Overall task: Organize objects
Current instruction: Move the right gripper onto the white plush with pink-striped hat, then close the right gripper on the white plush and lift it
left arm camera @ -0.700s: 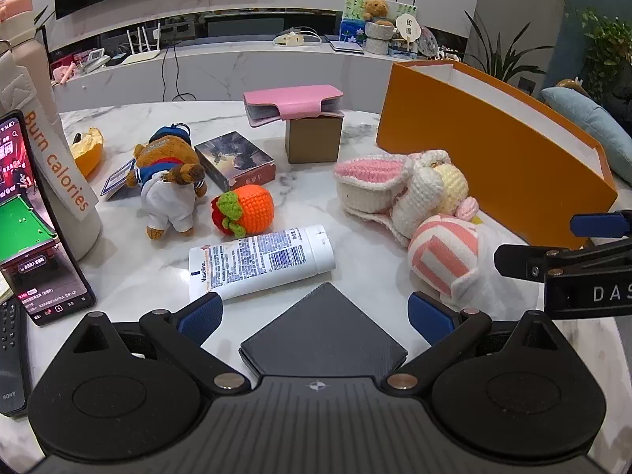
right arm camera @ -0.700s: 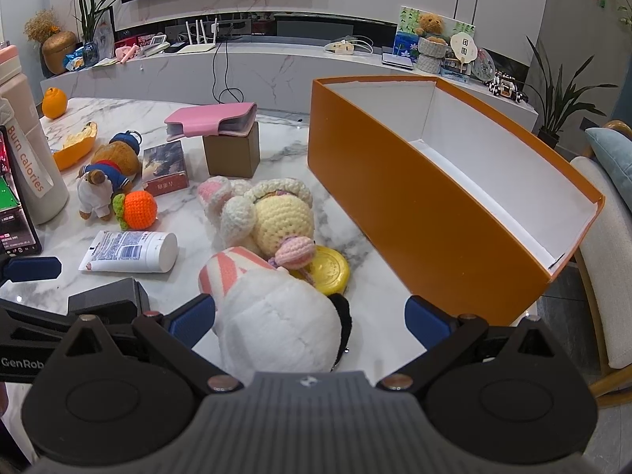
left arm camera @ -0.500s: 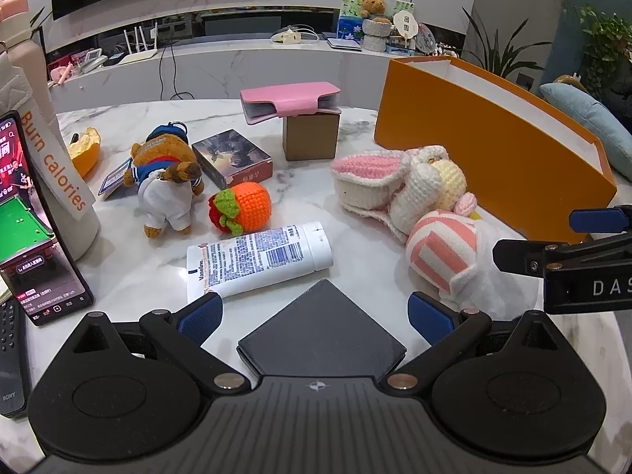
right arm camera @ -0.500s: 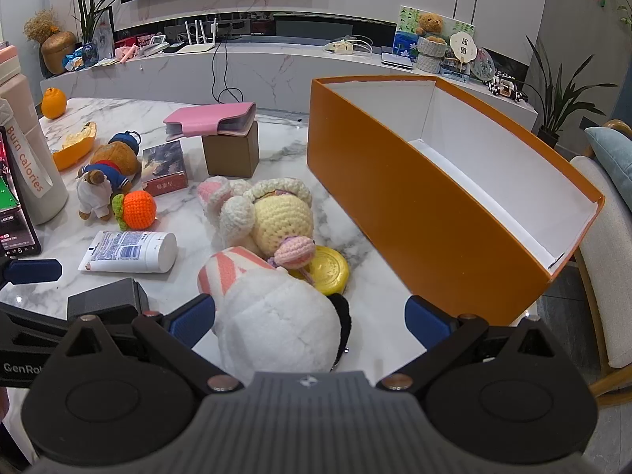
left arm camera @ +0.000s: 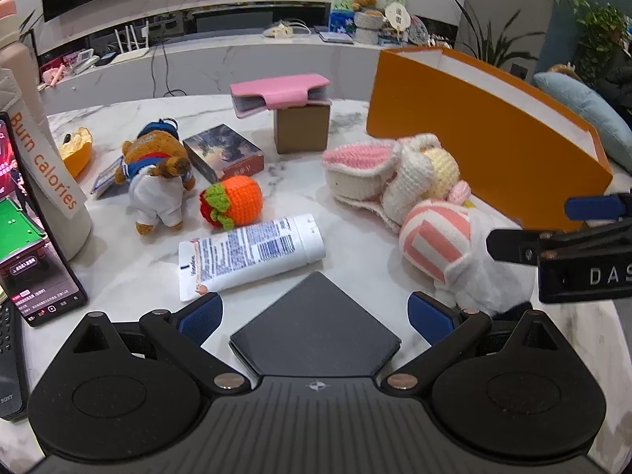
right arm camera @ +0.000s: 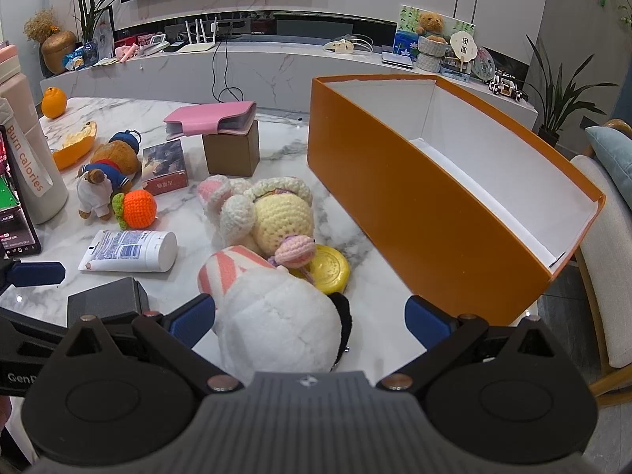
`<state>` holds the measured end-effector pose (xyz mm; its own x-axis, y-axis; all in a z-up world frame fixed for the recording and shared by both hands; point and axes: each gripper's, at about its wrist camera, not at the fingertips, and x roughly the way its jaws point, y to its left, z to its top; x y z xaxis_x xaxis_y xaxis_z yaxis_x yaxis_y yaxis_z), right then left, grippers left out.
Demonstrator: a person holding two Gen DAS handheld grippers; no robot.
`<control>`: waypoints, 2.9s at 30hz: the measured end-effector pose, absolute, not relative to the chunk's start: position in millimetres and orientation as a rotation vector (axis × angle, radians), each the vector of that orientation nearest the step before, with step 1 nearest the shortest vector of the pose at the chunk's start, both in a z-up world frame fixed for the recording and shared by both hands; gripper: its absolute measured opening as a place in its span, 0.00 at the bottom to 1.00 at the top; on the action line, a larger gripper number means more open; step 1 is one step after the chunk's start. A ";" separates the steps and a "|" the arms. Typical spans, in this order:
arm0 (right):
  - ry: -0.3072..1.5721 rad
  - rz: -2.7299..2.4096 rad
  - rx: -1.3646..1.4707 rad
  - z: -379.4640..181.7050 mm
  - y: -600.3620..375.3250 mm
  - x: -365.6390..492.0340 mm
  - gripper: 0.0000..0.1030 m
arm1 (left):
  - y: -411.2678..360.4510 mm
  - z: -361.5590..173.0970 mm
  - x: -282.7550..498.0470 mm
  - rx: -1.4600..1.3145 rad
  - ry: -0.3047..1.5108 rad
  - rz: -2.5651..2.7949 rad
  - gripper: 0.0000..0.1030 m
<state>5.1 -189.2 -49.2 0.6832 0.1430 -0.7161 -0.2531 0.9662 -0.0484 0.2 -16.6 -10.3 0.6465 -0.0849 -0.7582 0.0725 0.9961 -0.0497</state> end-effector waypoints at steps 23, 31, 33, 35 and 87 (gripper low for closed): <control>0.818 0.222 -0.173 -58.4 -185.7 10.2 0.99 | -35.9 -31.2 6.6 0.102 0.912 -0.056 1.00; 0.825 0.245 -0.154 -67.1 -185.7 16.6 0.99 | -35.4 -36.8 10.4 0.084 0.911 -0.042 1.00; 0.824 0.255 -0.149 -68.3 -185.0 18.4 0.99 | -36.0 -38.2 10.3 0.088 0.913 -0.043 1.00; 0.832 0.267 -0.145 -70.1 -183.7 20.9 0.99 | -36.5 -38.7 9.7 0.087 0.913 -0.042 1.00; 0.814 0.401 -0.144 -39.2 -199.1 4.4 0.81 | -28.4 -6.4 -17.9 0.036 0.832 -0.137 1.00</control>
<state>4.4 -199.1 -39.2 0.6164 0.2927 -0.7310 -0.4017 0.9154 0.0278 -17.9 -28.4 -6.4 0.6654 -0.1071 -0.7387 0.1353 0.9906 -0.0217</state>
